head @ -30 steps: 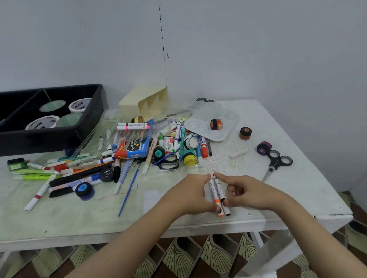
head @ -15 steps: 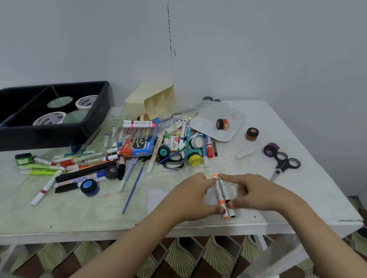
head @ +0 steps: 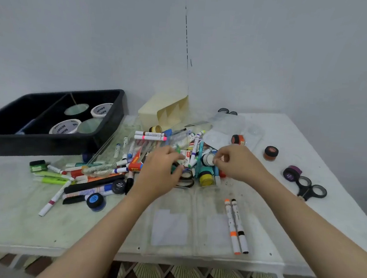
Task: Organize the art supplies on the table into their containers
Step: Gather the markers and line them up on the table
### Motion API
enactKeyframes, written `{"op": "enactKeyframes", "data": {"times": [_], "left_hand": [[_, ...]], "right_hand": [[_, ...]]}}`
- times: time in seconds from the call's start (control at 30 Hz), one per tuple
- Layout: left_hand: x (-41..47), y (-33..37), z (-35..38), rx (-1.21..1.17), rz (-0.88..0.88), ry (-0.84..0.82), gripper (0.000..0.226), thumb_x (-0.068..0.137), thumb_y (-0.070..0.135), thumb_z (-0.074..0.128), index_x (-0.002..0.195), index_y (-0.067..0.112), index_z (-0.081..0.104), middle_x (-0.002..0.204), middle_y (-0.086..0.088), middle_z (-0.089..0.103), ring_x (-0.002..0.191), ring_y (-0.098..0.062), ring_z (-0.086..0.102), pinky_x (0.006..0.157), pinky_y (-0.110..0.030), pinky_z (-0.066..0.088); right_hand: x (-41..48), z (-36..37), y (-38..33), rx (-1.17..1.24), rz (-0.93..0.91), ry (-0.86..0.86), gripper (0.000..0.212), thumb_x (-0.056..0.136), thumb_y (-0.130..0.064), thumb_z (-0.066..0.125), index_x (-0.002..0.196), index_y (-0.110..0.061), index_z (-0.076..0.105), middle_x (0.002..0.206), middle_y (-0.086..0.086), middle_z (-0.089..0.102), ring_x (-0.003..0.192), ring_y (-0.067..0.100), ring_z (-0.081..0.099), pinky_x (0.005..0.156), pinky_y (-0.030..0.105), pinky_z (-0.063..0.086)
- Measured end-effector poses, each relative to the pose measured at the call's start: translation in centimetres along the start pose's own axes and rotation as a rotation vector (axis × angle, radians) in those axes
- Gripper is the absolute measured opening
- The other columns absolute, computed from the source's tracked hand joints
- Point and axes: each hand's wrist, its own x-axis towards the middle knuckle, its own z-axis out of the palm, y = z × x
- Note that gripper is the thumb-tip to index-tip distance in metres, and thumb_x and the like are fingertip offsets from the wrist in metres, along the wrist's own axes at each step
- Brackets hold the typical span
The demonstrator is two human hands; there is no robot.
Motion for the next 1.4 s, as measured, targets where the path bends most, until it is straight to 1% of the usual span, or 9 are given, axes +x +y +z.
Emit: {"op": "enactKeyframes", "data": {"times": [0.13,0.23,0.47,0.7,0.83,0.97,1.17,1.27,1.4], "left_hand": [[2.4,-1.8,-0.2,0.018,-0.047,0.035,0.025,0.089,0.023,0.057,0.112,0.019,0.066,0.101,0.004,0.055,0.094,-0.010,0.044,0.086,-0.028,0.036],[4.4,-2.6,0.1,-0.009,-0.085,0.042,0.026,0.089,0.024,0.057,0.113,0.020,0.065,0.103,0.005,0.053,0.098,-0.009,0.043,0.088,-0.027,0.038],[8.9,-3.5,1.6,-0.034,-0.123,0.011,0.027,0.089,0.022,0.057,0.115,0.018,0.065,0.103,0.004,0.054,0.102,-0.015,0.048,0.088,-0.027,0.038],[13.8,-2.5,2.3,-0.004,-0.233,-0.157,0.023,0.089,0.022,0.052,0.105,0.017,0.068,0.106,0.002,0.066,0.097,-0.016,0.057,0.079,-0.029,0.046],[16.0,-2.2,3.3,0.099,-0.305,-0.253,0.013,0.086,0.021,0.050,0.084,0.017,0.062,0.084,0.001,0.062,0.075,-0.018,0.053,0.059,-0.024,0.036],[17.6,-1.7,4.2,0.183,-0.295,-0.350,0.016,0.080,0.032,0.057,0.079,0.017,0.064,0.077,0.002,0.061,0.075,-0.018,0.058,0.061,-0.028,0.038],[18.2,-1.0,5.1,0.256,-0.301,-0.443,0.006,0.082,0.017,0.053,0.079,0.014,0.056,0.073,0.001,0.052,0.077,-0.020,0.053,0.073,-0.030,0.039],[17.9,-0.9,4.8,0.159,-0.316,-0.423,0.008,0.081,0.011,0.051,0.076,0.010,0.058,0.074,-0.001,0.055,0.079,-0.022,0.056,0.067,-0.032,0.043],[17.2,-1.1,3.7,-0.255,-0.370,-0.299,0.016,0.082,0.002,0.051,0.093,0.003,0.064,0.086,-0.006,0.062,0.082,-0.021,0.059,0.068,-0.030,0.047]], "right_hand": [[4.6,1.6,-1.0,-0.063,-0.008,0.009,0.039,0.090,-0.037,0.054,0.127,-0.024,0.054,0.112,0.007,0.047,0.103,0.027,0.054,0.077,0.031,0.042],[7.6,2.9,-1.1,-0.162,-0.022,0.016,0.046,0.091,-0.042,0.053,0.130,-0.019,0.051,0.122,0.012,0.043,0.112,0.030,0.047,0.081,0.034,0.042],[11.2,4.5,-1.1,-0.153,0.025,0.046,0.037,0.082,-0.040,0.063,0.102,-0.009,0.061,0.110,0.010,0.046,0.103,0.026,0.049,0.076,0.031,0.040],[10.7,2.1,-1.0,0.604,0.134,0.263,0.009,0.082,-0.013,0.063,0.088,-0.014,0.056,0.068,-0.007,0.055,0.062,0.004,0.051,0.051,0.008,0.036],[9.0,0.2,0.0,0.711,0.130,0.379,0.011,0.083,-0.016,0.066,0.090,-0.018,0.059,0.067,-0.005,0.057,0.062,0.003,0.051,0.057,0.011,0.038],[7.2,-0.5,1.3,0.760,0.126,0.408,0.011,0.083,-0.016,0.067,0.090,-0.020,0.059,0.066,-0.005,0.059,0.054,0.002,0.047,0.052,0.008,0.037],[4.4,0.0,2.3,0.782,0.160,0.415,0.017,0.083,-0.013,0.068,0.088,-0.024,0.057,0.068,0.005,0.065,0.048,0.000,0.045,0.051,0.008,0.036],[2.9,0.2,2.5,0.801,0.181,0.411,0.016,0.084,-0.013,0.068,0.089,-0.023,0.057,0.068,0.005,0.065,0.047,0.001,0.041,0.050,0.009,0.035],[1.0,0.3,2.1,0.826,0.205,0.419,0.014,0.085,-0.013,0.067,0.092,-0.020,0.057,0.069,0.006,0.065,0.044,0.002,0.037,0.046,0.008,0.032]]}}
